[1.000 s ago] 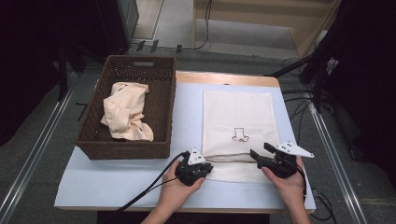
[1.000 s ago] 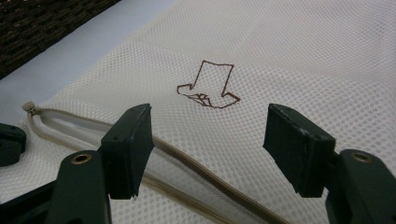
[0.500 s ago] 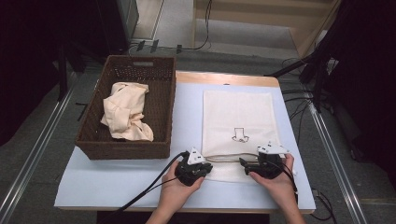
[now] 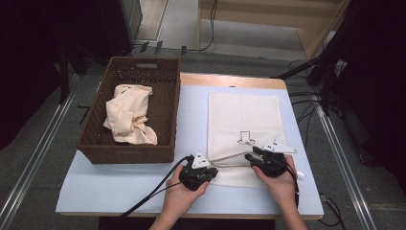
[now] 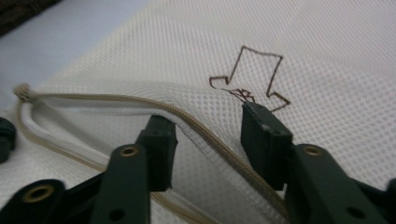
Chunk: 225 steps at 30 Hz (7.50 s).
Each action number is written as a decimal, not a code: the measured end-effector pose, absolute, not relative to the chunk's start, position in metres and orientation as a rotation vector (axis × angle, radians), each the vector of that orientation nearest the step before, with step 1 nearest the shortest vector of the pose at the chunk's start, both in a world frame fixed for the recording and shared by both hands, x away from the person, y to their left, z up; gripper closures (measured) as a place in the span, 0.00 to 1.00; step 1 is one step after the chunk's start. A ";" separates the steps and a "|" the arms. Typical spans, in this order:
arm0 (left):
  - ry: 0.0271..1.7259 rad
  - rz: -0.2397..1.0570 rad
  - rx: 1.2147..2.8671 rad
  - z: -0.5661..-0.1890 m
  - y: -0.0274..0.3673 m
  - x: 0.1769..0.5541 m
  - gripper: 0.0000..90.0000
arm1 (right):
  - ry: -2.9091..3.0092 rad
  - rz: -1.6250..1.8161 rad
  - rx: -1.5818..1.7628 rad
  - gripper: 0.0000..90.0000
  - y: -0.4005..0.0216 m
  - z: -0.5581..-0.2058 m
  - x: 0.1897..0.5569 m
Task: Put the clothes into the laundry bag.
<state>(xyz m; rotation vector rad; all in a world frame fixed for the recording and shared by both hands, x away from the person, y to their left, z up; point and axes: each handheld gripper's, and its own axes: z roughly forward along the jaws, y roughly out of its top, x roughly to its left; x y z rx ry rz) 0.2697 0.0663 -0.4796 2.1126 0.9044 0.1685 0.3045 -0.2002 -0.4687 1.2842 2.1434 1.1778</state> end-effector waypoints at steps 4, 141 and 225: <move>0.900 0.152 2.107 -0.480 0.067 0.271 0.97 | 2.099 1.284 1.245 0.87 -0.203 -0.456 0.304; 1.825 0.693 2.064 -0.440 0.284 0.467 0.08 | 2.015 1.306 1.264 0.98 -0.218 -0.453 0.294; 1.356 0.260 1.696 -0.339 0.272 0.432 0.70 | 2.015 1.312 1.262 0.98 -0.220 -0.453 0.295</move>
